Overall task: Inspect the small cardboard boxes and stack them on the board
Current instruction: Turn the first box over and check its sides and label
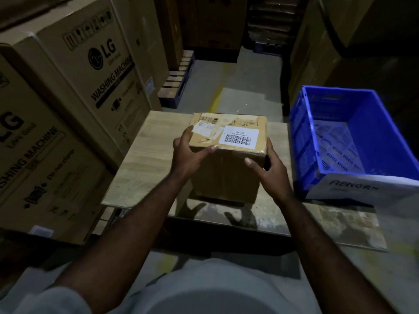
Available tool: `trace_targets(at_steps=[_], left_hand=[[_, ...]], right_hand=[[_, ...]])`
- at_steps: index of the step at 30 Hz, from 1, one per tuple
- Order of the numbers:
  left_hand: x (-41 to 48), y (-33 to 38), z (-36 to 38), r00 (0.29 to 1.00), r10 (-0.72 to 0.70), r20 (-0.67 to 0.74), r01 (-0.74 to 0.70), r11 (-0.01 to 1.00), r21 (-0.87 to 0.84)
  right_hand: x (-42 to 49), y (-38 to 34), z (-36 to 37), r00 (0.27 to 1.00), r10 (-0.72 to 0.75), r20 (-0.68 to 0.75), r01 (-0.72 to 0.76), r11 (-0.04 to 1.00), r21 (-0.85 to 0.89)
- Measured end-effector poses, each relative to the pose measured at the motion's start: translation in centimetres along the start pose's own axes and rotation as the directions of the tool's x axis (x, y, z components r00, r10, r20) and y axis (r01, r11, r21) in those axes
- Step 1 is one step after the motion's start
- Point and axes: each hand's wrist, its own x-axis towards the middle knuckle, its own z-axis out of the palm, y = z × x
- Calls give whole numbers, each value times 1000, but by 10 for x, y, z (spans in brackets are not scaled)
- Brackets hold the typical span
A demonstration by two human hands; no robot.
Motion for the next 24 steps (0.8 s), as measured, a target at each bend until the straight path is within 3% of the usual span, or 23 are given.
trace_targets(at_steps=[10,18,21,24], left_hand=[[21,-13,3,989,62,135,-69,996,53],[-29,-23,9,976,-196,-89,177,966,-187],[-61,-22,25,956,-290,-36,278,940,-196],[-89,-17,41,954,-293,69,301,933,-196]], right_hand=[[-45,0,11,996,47,-69,-46,999,15],[-61,-4,26,987,81,-135,-97,988,-118],[-53,-8,17,974,88,-208,-119,983,-142],[-40,-16,7,972,63,-227,-114,969,-217]])
